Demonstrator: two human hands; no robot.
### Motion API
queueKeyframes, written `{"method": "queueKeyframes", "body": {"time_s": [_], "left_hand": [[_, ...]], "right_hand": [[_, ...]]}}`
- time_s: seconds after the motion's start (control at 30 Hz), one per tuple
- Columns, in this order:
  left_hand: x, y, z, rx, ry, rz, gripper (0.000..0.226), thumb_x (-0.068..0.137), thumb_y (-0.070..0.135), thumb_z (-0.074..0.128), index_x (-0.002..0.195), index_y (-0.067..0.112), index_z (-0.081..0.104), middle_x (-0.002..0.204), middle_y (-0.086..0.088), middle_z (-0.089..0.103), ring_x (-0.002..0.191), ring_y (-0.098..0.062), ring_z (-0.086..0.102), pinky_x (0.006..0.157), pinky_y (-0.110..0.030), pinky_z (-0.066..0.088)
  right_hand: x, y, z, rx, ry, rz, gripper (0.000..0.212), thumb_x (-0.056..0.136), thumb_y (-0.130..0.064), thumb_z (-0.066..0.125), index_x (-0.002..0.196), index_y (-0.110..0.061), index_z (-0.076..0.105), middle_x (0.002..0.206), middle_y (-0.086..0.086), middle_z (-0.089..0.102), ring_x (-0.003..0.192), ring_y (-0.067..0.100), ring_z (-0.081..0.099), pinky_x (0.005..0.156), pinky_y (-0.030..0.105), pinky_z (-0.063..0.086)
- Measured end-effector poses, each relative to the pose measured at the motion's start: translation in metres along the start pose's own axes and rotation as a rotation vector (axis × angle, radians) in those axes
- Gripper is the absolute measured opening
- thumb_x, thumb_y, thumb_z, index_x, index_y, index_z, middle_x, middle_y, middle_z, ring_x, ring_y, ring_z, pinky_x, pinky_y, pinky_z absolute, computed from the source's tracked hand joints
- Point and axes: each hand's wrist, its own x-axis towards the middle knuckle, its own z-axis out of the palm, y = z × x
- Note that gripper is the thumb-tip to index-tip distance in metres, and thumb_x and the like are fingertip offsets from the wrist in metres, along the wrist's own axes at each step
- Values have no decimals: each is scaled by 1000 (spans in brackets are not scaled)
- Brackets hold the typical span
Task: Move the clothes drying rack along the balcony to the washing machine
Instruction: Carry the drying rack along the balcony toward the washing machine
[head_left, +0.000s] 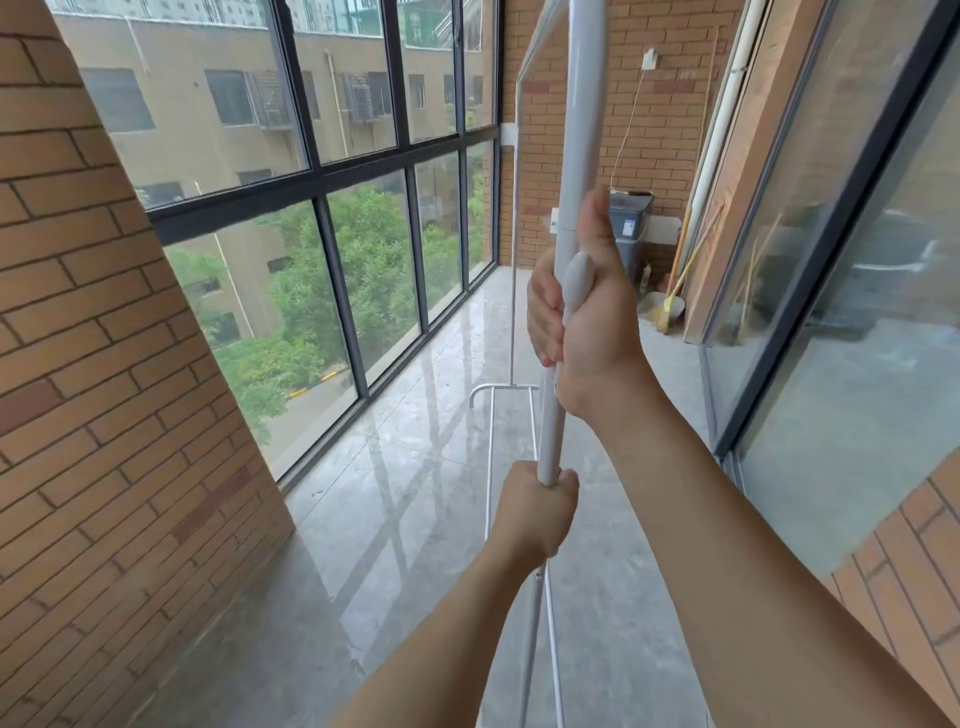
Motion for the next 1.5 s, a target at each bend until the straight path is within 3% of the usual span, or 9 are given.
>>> {"method": "queueKeyframes", "body": {"time_s": [0.3,0.57,0.8,1.0,1.13,1.23,1.5], "left_hand": [[63,8,-24,11,-17,29,45,87,11,50,54,21,22,37,14,21,32,-7,19,35,-17,20],[127,15,-39,32,-22,37,43,86,12,49,53,21,22,36,14,21,31,-7,18,35,-16,20],[197,22,-41,47,13,40,50,82,18,49,38,24,26,38,13,22,36,-11,20,39,-20,21],[245,26,-38,52,35,31,47,81,20,49,38,24,28,39,13,24,37,-13,23,41,-21,25],[274,26,-34,54,35,21,47,81,21,49,39,24,27,39,13,24,38,-12,23,41,-23,24],[299,28,-35,41,31,17,45,79,21,49,41,24,25,41,10,24,39,-14,23,42,-25,24],[363,32,-54,20,-10,24,45,81,16,48,43,23,24,41,11,22,38,-13,21,37,-19,23]], "right_hand": [[58,16,10,-5,27,-42,67,77,-73,39,63,-13,12,48,5,12,39,17,11,39,29,10],[122,33,6,13,36,-57,63,79,-73,36,50,-18,26,41,-1,20,36,15,14,37,26,14],[191,48,-9,34,-5,-76,62,78,-72,38,50,-18,27,41,-1,20,35,15,16,37,26,14],[236,60,-24,19,-31,-66,66,79,-72,38,63,-13,14,48,3,16,39,16,14,39,28,14],[262,67,-31,0,-42,-61,66,80,-72,37,64,-13,13,56,12,10,41,19,11,38,27,14],[285,74,-34,-7,-29,-53,64,79,-72,37,62,-14,15,52,9,13,39,18,13,37,27,15],[348,98,-28,-35,11,-71,66,78,-72,37,63,-12,14,55,10,10,44,22,9,39,30,10]]}}
